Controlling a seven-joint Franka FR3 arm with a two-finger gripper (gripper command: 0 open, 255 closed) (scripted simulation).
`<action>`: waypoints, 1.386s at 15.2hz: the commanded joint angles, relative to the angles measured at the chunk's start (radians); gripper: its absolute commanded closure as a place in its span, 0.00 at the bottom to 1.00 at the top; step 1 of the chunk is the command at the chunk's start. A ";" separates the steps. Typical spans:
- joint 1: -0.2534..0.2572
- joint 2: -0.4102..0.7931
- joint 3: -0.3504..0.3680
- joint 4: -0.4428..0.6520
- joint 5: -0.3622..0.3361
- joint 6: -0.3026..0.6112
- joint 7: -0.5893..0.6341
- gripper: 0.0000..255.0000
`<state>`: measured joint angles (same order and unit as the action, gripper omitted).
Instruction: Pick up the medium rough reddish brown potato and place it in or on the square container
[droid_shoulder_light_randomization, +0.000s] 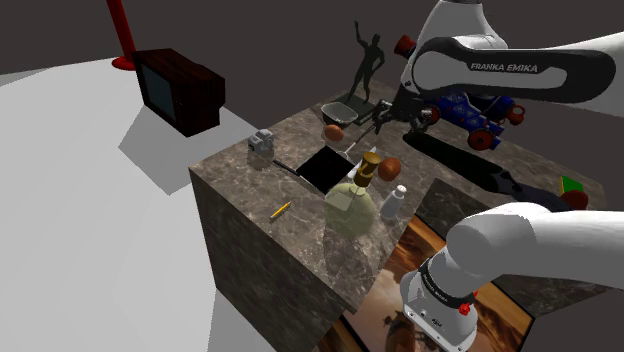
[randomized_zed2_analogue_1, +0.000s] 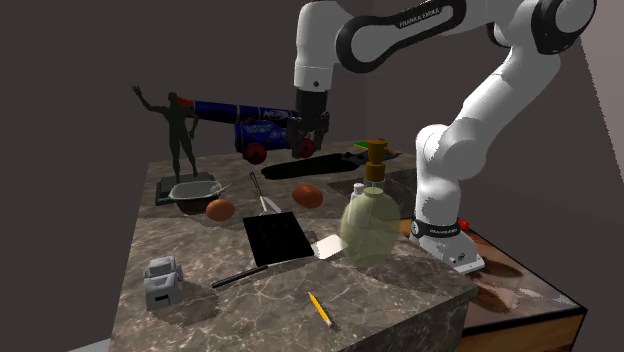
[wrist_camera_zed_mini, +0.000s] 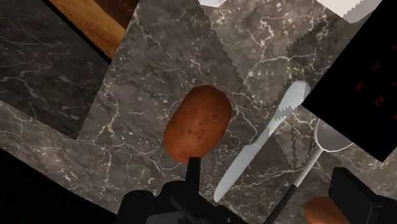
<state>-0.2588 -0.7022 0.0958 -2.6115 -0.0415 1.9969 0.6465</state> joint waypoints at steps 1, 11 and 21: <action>-0.043 0.025 0.021 -0.042 -0.002 0.051 0.105 0.00; -0.173 0.167 0.089 -0.178 -0.015 0.272 0.413 0.00; -0.182 0.207 0.092 -0.203 -0.025 0.337 0.420 0.00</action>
<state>-0.4412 -0.4953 0.1882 -2.8143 -0.0668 2.3334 1.0665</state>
